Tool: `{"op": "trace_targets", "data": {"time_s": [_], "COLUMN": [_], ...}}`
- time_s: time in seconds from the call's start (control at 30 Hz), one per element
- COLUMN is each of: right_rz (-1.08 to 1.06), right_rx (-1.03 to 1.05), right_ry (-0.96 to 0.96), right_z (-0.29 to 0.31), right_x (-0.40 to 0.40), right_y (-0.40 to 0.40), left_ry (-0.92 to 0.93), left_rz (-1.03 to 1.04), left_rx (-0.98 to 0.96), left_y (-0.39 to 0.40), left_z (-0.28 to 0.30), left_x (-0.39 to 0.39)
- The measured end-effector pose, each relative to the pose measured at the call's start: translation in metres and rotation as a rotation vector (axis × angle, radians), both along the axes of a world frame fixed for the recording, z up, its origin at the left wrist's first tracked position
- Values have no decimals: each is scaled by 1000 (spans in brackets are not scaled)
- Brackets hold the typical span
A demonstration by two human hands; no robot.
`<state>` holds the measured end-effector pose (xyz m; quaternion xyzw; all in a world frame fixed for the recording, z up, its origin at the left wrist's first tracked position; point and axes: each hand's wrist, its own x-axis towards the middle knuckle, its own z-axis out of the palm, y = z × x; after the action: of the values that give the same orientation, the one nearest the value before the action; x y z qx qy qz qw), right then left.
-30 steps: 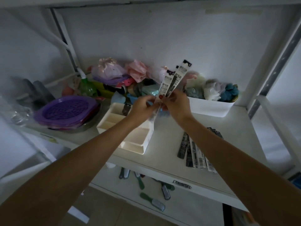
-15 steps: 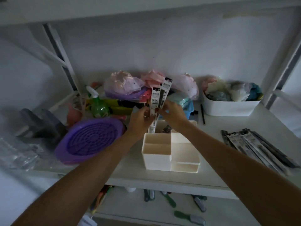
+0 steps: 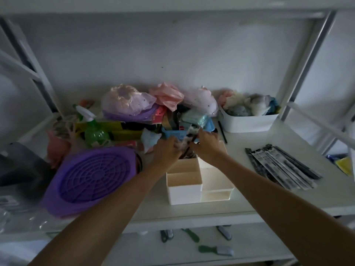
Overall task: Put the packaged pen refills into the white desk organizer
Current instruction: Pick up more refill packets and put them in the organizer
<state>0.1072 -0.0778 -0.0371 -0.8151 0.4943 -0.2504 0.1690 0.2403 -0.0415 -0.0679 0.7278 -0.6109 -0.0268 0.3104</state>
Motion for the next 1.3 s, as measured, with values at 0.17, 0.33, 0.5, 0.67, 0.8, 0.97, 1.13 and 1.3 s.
{"op": "trace_targets", "data": {"time_s": [0.17,0.33,0.5,0.67,0.8,0.97,1.13,1.3], "right_rz": [74,187,236,43,-72,-234,-277,-202], "right_rx": [15,-55,44,86,-3,27,243,399], "right_ry": [-26,138,150,-242,-398,-247,177,329], "right_z": [-2,-1,-3,5,0,-31,-65,-73], "right_x": [-17,-18,-12,-33,-65,-143,-249,-309], "right_y": [-6,-4,1,-12,-32,-63,-93,-110], "left_ry": [186,210,130,126,27,-249,-160,213], "left_rz": [-86,-290,-286,-206,-184,-208,-139,136], "left_rx": [-117,-191,-75,-113,-157,-306,1,423], "left_y": [5,14,13,14,12,-7,-56,-87], "left_z": [2,19,11,16,29,34,-8,-59], "left_x": [8,-5,-11,-12,-47,-134,-224,-310]}}
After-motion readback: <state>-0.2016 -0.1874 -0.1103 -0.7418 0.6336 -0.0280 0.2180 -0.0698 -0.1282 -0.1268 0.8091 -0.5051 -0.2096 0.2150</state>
